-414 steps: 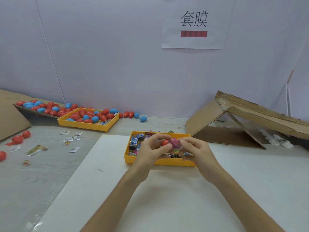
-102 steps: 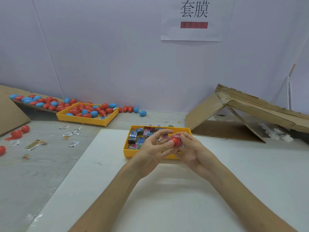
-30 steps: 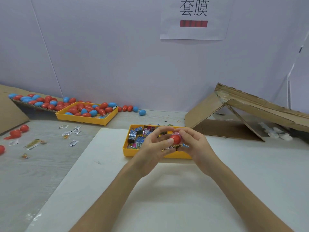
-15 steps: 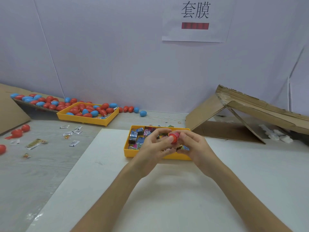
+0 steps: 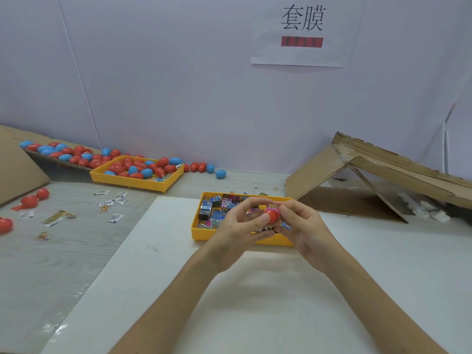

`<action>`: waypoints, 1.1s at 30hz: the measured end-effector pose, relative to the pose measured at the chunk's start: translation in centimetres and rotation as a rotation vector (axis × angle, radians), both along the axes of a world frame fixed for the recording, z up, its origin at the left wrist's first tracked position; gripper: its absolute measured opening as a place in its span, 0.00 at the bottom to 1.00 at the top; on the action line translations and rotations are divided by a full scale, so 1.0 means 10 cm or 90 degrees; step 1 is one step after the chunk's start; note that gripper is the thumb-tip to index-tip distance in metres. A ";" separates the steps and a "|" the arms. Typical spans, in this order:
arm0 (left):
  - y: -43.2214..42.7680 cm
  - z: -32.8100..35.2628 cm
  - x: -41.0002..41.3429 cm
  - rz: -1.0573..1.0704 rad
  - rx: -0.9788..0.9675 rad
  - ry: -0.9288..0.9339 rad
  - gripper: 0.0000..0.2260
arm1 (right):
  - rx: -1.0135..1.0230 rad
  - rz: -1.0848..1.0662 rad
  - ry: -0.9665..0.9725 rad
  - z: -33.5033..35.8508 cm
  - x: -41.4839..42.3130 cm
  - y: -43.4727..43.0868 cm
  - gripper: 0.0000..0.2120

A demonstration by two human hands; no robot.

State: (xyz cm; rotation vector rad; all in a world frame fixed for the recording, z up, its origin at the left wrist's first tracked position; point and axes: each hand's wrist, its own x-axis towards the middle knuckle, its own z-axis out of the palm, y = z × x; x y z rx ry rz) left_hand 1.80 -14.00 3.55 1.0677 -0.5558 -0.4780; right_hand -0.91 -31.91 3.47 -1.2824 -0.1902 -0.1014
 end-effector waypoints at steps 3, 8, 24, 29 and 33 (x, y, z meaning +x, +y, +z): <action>-0.01 0.00 0.00 0.008 0.006 -0.003 0.17 | 0.009 0.001 0.000 -0.01 0.01 0.00 0.16; -0.03 -0.01 0.01 0.012 0.024 -0.006 0.19 | -0.004 -0.004 -0.002 0.02 -0.01 0.00 0.18; -0.03 0.01 0.00 0.067 -0.008 -0.045 0.16 | -0.058 -0.007 -0.061 0.03 -0.03 -0.01 0.11; -0.04 0.00 0.01 0.109 -0.002 -0.045 0.15 | -0.169 -0.042 -0.090 0.02 -0.04 0.04 0.20; -0.03 0.01 0.01 0.108 0.018 -0.075 0.15 | -0.077 0.005 -0.061 0.05 -0.06 0.02 0.13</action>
